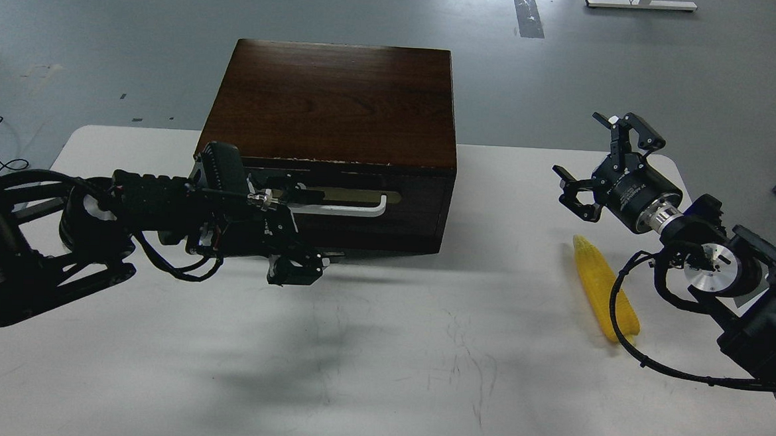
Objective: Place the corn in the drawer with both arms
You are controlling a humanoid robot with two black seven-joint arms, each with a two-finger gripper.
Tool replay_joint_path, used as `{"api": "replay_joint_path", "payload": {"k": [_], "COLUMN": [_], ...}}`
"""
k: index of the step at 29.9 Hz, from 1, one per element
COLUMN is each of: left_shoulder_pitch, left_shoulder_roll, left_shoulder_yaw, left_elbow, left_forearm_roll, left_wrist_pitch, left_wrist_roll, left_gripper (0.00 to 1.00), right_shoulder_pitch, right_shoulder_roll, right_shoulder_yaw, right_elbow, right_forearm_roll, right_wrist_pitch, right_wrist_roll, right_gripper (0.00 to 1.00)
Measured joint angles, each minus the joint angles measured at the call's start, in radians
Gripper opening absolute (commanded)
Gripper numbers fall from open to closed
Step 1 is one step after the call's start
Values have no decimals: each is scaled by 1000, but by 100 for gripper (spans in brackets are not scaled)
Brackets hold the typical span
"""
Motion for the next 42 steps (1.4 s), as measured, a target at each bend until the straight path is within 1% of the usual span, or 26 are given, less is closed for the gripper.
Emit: {"api": "replay_joint_path", "payload": {"k": [5, 9, 13, 34, 42], "left_shoulder_pitch": [-43, -73, -77, -95, -124], "left_shoulder_roll": [-5, -13, -22, -64, -70], "left_shoulder_yaw": [17, 64, 83, 89, 150], "left_elbow": [0, 0, 1, 60, 63], "left_forearm_roll": [0, 0, 0, 0, 1], "left_wrist_pitch": [-1, -9, -13, -15, -15], "left_wrist_roll": [0, -12, -14, -15, -23], "left_gripper": [98, 98, 98, 98, 98], "right_shoulder_pitch": [-3, -3, -3, -9, -9], "right_shoulder_roll": [0, 0, 0, 0, 0], "right_shoulder_yaw": [0, 0, 0, 1, 1], "right_elbow": [0, -7, -9, -23, -23], "right_forearm_roll": [0, 1, 2, 2, 2], "right_wrist_pitch": [0, 0, 0, 2, 2], "right_wrist_roll": [0, 0, 0, 0, 0], "right_gripper": [100, 100, 100, 100, 100]}}
